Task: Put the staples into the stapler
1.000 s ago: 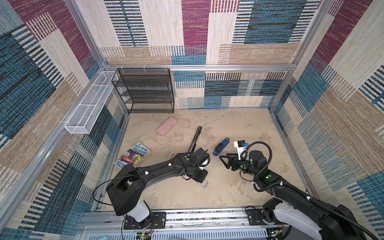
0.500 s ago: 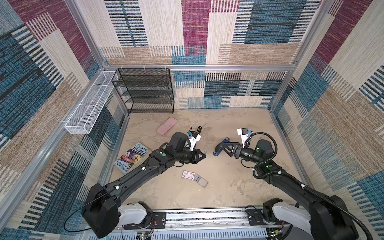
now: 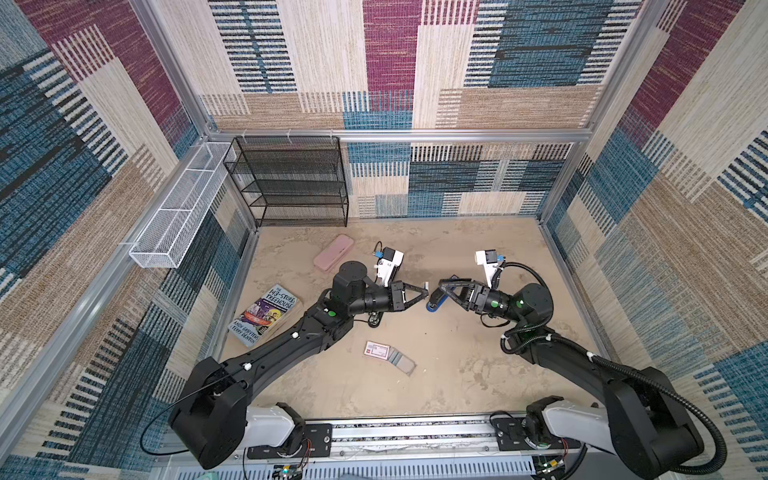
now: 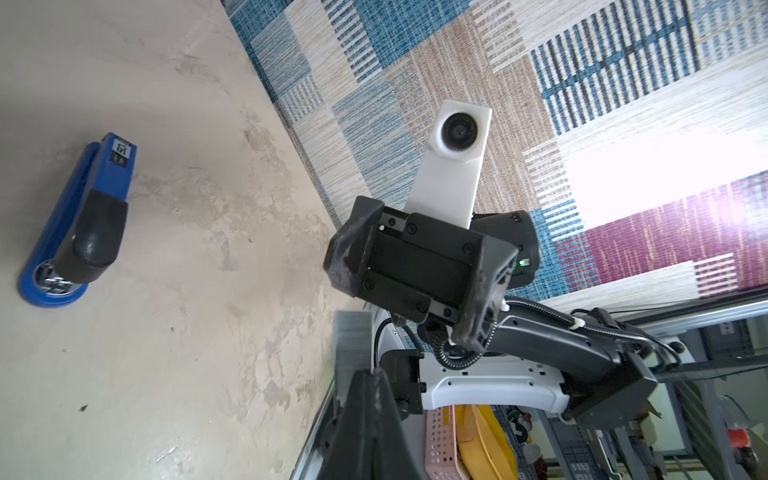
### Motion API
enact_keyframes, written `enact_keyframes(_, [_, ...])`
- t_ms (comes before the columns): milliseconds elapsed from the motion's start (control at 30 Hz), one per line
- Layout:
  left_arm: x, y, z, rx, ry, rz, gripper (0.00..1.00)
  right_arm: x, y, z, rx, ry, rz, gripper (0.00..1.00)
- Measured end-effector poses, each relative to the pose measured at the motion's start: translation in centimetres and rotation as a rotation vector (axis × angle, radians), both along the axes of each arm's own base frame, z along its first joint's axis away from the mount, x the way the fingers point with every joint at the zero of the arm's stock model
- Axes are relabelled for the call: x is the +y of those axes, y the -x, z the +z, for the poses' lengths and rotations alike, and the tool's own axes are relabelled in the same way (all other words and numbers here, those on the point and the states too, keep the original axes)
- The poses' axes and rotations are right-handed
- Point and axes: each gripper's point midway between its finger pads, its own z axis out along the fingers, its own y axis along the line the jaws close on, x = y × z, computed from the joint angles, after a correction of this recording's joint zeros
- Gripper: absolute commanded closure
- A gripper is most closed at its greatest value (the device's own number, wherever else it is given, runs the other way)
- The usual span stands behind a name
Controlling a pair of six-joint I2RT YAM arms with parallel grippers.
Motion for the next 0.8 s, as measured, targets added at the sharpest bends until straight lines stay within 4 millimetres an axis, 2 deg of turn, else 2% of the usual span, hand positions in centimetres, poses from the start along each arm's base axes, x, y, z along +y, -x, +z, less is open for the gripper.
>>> enact_keyframes(300, [-0.7,1.0,1.9,-0.017,0.083,-0.065,1.0,0.3,-0.2,0.4,0.036,-0.063,0.042,0.39])
enact_keyframes(367, [-0.9,1.2,2.0,-0.021,0.09,-0.074,1.0,0.4,-0.2,0.8,0.034,-0.076,0.052,0.44])
enact_keyframes(533, [-1.2,1.6,2.3,-0.036,0.11,-0.096,1.0,1.0,0.3,2.0,0.014,-0.099,0.086,0.48])
enact_keyframes(800, [-1.2,1.9,2.3,-0.031,0.12,-0.105,1.0,1.7,0.9,2.3,0.007,-0.108,0.123,0.62])
